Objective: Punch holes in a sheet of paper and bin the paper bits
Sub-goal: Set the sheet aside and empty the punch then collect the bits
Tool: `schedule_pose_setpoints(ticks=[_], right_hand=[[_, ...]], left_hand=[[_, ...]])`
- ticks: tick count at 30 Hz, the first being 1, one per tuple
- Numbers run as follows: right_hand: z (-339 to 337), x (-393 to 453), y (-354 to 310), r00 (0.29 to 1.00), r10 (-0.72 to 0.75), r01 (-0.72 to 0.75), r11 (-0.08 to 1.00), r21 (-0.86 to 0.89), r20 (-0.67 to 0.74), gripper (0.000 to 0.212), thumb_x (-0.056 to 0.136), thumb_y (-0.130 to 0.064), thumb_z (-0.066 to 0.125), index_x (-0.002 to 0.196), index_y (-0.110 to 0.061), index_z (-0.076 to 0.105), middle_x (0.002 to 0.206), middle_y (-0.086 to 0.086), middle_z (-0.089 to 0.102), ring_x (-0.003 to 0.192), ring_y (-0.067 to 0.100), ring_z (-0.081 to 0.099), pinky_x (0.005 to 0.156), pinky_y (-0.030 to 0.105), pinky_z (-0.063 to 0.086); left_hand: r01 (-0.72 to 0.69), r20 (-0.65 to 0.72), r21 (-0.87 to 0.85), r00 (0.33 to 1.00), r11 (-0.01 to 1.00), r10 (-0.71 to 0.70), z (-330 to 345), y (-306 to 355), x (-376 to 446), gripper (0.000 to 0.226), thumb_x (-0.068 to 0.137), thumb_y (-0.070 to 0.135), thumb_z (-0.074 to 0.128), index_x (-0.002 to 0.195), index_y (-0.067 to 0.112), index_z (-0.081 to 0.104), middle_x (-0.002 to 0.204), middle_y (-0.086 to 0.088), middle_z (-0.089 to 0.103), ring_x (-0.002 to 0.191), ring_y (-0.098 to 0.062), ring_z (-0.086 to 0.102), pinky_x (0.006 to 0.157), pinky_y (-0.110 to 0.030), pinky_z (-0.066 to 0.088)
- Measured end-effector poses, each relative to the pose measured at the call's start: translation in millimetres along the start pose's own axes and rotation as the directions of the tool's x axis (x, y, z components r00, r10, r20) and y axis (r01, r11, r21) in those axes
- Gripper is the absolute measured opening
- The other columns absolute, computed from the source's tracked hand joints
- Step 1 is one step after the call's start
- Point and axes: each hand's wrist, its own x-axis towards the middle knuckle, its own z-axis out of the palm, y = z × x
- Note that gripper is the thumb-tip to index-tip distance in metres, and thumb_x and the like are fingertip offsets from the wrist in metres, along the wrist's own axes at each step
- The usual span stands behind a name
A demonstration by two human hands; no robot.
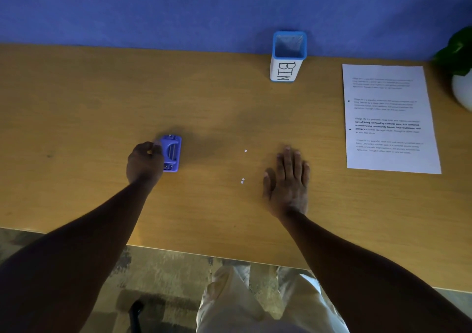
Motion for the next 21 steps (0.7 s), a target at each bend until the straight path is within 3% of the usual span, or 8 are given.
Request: schedule_pose_setpoints(ticks=[4, 9, 13, 16, 21], right_hand=[[-6, 4, -1, 1.0, -0.003, 0.003, 1.0, -0.002, -0.016, 0.064, 0.099, -0.049, 0.027, 0.149, -0.011, 0.035, 0.161, 0.013, 0.02, 0.15, 0.032, 0.01, 0.121, 0.051, 0.012], [-18, 23, -4, 0.99, -0.11, 0.111, 0.994, 0.007, -0.093, 0.042, 0.091, -0.04, 0.051, 0.124, -0.016, 0.061, 0.138, 0.013, 0.047, 0.123, 0.034, 0.043, 0.1, 0.048, 0.039], [-26, 43, -18, 0.983, -0.14, 0.154, 0.981, 0.119, -0.115, 0.024, 0.083, -0.028, 0.063, 0.103, -0.016, 0.069, 0.122, 0.009, 0.055, 0.105, 0.032, 0.051, 0.081, 0.04, 0.047], [-29, 54, -29, 0.989, -0.14, 0.146, 0.965, 0.218, -0.041, 0.017, 0.083, -0.024, 0.065, 0.097, -0.017, 0.072, 0.118, 0.008, 0.056, 0.106, 0.031, 0.05, 0.079, 0.039, 0.051], [-33, 66, -42, 0.99, -0.136, 0.116, 0.923, 0.367, 0.03, 0.017, 0.088, -0.022, 0.066, 0.103, -0.02, 0.075, 0.112, 0.003, 0.059, 0.106, 0.023, 0.052, 0.076, 0.035, 0.052]], left_hand=[[-0.052, -0.083, 0.015, 0.995, 0.999, 0.053, -1, 3, -4, 0.041, 0.092, 0.052, 0.052, 0.115, 0.019, 0.064, 0.118, -0.007, 0.065, 0.111, -0.032, 0.055, 0.082, -0.042, 0.046], [-0.31, -0.229, 0.143, 0.914, 0.94, 0.336, 7, 17, -14, 0.037, 0.087, 0.045, 0.063, 0.112, 0.019, 0.061, 0.11, -0.006, 0.064, 0.102, -0.034, 0.052, 0.078, -0.041, 0.042], [-0.493, -0.132, 0.095, 0.855, 0.865, 0.501, 25, 37, -25, 0.025, 0.086, 0.039, 0.07, 0.103, 0.02, 0.066, 0.104, -0.003, 0.066, 0.096, -0.031, 0.053, 0.08, -0.037, 0.042], [-0.556, 0.015, -0.048, 0.83, 0.83, 0.557, 39, 51, -37, 0.015, 0.086, 0.031, 0.072, 0.098, 0.023, 0.07, 0.1, 0.005, 0.069, 0.101, -0.024, 0.056, 0.092, -0.033, 0.042], [-0.596, 0.251, -0.165, 0.745, 0.786, 0.618, 55, 66, -57, 0.008, 0.085, 0.028, 0.073, 0.093, 0.032, 0.072, 0.093, 0.02, 0.062, 0.095, -0.007, 0.054, 0.078, -0.024, 0.046]])
